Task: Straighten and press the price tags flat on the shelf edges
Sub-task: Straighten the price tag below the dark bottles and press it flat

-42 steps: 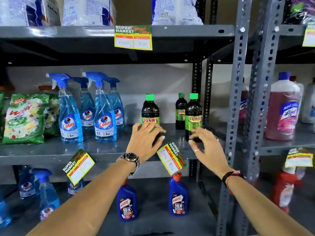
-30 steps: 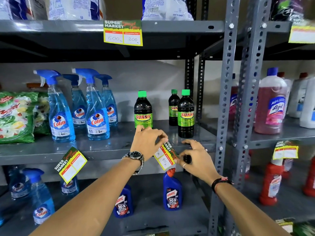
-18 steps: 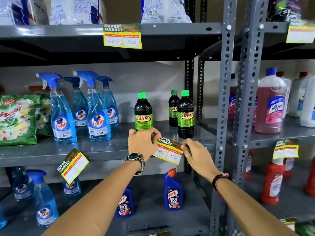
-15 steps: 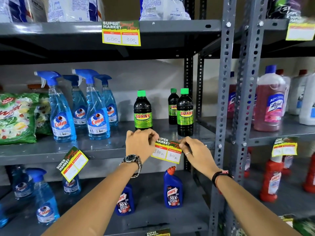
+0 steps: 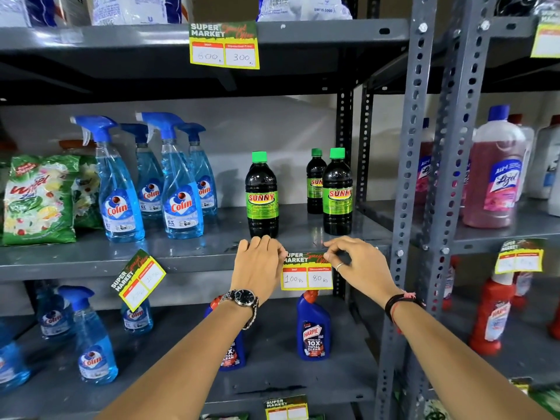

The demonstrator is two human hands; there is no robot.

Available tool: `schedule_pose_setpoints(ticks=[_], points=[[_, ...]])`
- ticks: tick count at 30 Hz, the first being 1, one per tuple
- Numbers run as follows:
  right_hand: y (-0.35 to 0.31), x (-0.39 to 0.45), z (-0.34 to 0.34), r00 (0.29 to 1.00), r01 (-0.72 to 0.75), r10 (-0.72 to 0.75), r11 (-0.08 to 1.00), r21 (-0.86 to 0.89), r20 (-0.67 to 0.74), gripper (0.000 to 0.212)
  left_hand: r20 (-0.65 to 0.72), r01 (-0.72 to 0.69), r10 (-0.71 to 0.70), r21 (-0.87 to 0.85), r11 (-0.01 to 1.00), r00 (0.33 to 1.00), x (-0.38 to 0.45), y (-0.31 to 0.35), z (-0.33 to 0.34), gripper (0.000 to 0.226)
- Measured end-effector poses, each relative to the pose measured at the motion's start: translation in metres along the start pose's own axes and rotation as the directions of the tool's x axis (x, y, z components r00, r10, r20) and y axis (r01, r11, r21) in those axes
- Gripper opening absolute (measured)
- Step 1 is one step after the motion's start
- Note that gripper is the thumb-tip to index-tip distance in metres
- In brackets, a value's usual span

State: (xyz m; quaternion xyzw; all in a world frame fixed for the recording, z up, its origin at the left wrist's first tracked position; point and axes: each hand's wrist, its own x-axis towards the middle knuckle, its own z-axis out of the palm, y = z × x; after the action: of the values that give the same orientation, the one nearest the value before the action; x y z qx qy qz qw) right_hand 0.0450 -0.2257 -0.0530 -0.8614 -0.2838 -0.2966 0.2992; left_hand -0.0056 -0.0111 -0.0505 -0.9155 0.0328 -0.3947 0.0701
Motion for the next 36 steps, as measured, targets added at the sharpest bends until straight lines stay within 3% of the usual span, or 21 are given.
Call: schedule_pose_setpoints(ticks=[14, 20, 24, 29, 36], points=[[-0.005, 0.004, 0.004, 0.993, -0.064, 0.061, 0.997, -0.033, -0.096, 0.003, -0.055, 0.029, -0.029, -0.013, 1.0, 0.998, 0.007, 0.007, 0.005, 0.016], [-0.013, 0.006, 0.014, 0.982, -0.12, 0.112, 0.992, -0.046, -0.155, 0.038, -0.052, 0.117, -0.136, -0.268, 0.956, 0.989, 0.007, 0.006, 0.005, 0.025], [-0.019, 0.009, 0.019, 0.977, -0.108, 0.092, 0.991, -0.074, -0.192, 0.047, 0.004, 0.173, -0.177, -0.24, 0.955, 0.984, 0.009, 0.009, 0.007, 0.045], [-0.008, 0.009, 0.016, 0.985, -0.108, 0.106, 0.994, -0.003, -0.139, 0.033, -0.012, 0.185, -0.2, -0.33, 0.926, 0.98, 0.009, 0.005, 0.01, 0.041], [-0.002, 0.013, -0.002, 0.988, -0.153, 0.155, 0.972, 0.181, 0.001, 0.034, -0.085, 0.128, -0.177, -0.408, 0.904, 0.981, -0.011, -0.01, 0.009, 0.014]])
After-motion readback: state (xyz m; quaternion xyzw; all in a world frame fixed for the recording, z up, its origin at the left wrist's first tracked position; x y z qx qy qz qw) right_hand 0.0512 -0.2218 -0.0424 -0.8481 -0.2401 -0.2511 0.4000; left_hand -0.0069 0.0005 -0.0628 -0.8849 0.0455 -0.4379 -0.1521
